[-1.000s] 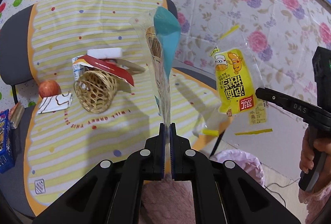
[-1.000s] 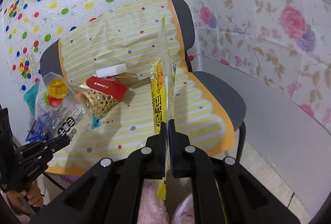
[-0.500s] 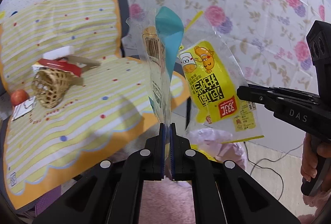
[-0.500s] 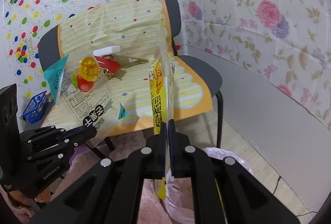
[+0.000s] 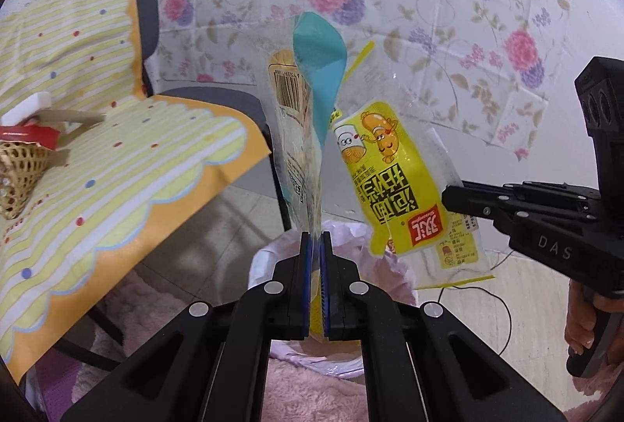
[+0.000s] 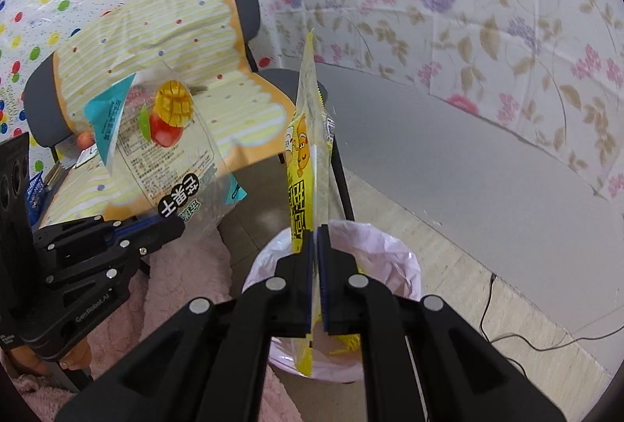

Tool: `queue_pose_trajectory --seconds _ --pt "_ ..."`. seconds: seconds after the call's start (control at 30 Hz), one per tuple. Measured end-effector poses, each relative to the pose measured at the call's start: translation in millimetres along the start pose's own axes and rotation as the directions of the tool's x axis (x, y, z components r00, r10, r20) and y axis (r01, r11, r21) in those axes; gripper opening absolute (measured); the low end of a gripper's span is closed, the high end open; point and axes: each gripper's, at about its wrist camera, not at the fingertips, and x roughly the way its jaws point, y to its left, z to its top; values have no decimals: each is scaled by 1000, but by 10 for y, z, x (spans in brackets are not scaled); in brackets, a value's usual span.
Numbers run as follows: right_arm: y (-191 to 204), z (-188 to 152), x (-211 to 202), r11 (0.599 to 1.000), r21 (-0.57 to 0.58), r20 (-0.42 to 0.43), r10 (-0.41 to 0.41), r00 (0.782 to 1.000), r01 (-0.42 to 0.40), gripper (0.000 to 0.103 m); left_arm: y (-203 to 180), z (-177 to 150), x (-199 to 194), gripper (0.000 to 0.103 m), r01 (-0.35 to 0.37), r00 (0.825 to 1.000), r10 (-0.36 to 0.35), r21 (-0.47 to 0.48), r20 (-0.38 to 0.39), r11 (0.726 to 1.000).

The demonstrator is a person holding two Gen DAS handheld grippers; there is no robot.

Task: Collect trash
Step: 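Move both tools over the bin and open them to drop the bags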

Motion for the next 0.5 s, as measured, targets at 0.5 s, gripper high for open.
queue_pose_trajectory --seconds 0.5 --pt "-267 -165 475 998 63 -86 -12 996 18 9 -42 83 538 22 23 995 -23 -5 -94 1000"
